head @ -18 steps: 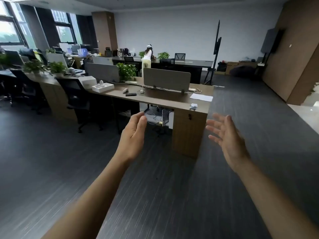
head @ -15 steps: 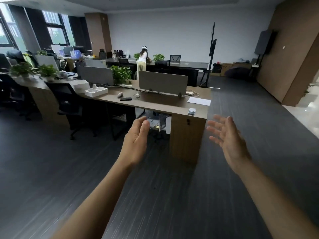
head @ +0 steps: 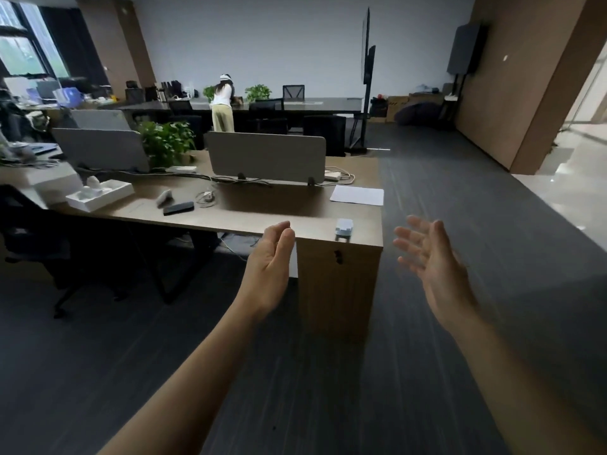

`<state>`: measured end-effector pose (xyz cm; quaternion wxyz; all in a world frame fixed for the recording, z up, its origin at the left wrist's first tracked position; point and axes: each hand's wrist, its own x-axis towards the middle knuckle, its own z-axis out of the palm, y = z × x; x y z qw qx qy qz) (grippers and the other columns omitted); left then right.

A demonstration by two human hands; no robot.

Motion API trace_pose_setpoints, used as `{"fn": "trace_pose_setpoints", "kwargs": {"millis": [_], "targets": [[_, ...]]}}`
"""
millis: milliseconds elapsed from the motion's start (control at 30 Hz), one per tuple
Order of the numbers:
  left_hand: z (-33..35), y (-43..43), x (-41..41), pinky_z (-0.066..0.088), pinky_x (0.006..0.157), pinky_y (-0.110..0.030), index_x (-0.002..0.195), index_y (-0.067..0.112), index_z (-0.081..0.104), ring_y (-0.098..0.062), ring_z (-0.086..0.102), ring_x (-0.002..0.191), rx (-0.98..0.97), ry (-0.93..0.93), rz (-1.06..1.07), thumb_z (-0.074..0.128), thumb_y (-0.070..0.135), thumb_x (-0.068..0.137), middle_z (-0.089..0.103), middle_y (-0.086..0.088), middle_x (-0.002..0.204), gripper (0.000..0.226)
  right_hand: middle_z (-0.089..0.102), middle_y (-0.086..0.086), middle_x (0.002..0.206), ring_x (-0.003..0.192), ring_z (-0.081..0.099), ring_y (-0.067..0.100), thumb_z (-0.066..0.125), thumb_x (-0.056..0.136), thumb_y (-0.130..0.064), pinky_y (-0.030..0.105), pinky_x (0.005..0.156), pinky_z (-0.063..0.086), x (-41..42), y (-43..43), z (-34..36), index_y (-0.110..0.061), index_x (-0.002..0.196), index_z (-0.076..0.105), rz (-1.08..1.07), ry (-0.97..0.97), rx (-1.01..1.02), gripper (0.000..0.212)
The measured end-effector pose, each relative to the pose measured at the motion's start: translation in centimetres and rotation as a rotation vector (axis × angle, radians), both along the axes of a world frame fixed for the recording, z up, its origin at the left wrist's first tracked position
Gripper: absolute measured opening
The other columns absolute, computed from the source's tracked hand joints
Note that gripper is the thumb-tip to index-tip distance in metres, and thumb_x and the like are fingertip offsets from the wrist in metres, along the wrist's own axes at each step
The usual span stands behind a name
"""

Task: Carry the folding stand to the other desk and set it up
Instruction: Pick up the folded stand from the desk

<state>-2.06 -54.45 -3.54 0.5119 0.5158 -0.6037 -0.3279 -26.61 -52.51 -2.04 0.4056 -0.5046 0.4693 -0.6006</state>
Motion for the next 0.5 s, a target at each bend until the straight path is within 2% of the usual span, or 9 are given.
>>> {"fn": "trace_pose_setpoints", "kwargs": {"millis": [100, 200, 367, 500], "targets": [[-0.4, -9.8, -2.7, 0.042, 0.119, -0.051, 0.147, 0.015, 0.051, -0.02, 0.054, 0.137, 0.028, -0.023, -0.03, 0.04, 0.046, 0.103, 0.058, 0.001, 0.142, 0.055, 0.062, 0.003, 0.135, 0.119, 0.061, 0.013, 0.039, 0.064, -0.092, 0.042, 0.105, 0.047, -1.9, -9.8, -0.9, -0.037, 0.122, 0.056, -0.018, -0.03, 0.024, 0.082], [-0.5, -19.0, -5.1, 0.042, 0.119, -0.05, 0.147, 0.017, 0.051, -0.019, 0.054, 0.138, 0.054, -0.023, -0.034, 0.039, 0.056, 0.093, 0.059, -0.002, 0.147, 0.068, 0.059, 0.008, 0.139, 0.122, 0.059, 0.019, 0.029, 0.086, -0.071, 0.05, 0.109, 0.043, -3.9, -18.7, -1.5, -0.025, 0.134, 0.052, -0.058, -0.021, 0.059, 0.07], [-2.1, -32.4, -8.6, 0.043, 0.118, -0.051, 0.147, 0.018, 0.048, -0.019, 0.053, 0.137, 0.11, -0.039, -0.085, 0.036, 0.057, 0.093, 0.057, -0.003, 0.147, 0.068, 0.059, 0.007, 0.139, 0.124, 0.059, 0.02, 0.027, 0.091, -0.065, 0.046, 0.108, 0.045, -7.2, -31.4, -3.3, -0.027, 0.134, 0.051, -0.092, -0.034, 0.114, 0.063], [-5.8, -41.6, -10.7, 0.045, 0.116, -0.051, 0.147, 0.02, 0.048, -0.018, 0.054, 0.137, 0.153, -0.058, -0.097, 0.035, 0.072, 0.085, 0.058, -0.003, 0.147, 0.083, 0.061, 0.006, 0.136, 0.122, 0.059, 0.018, 0.027, 0.088, -0.062, 0.044, 0.106, 0.045, -9.0, -40.2, -7.0, -0.028, 0.133, 0.052, -0.111, -0.035, 0.19, 0.061]]}}
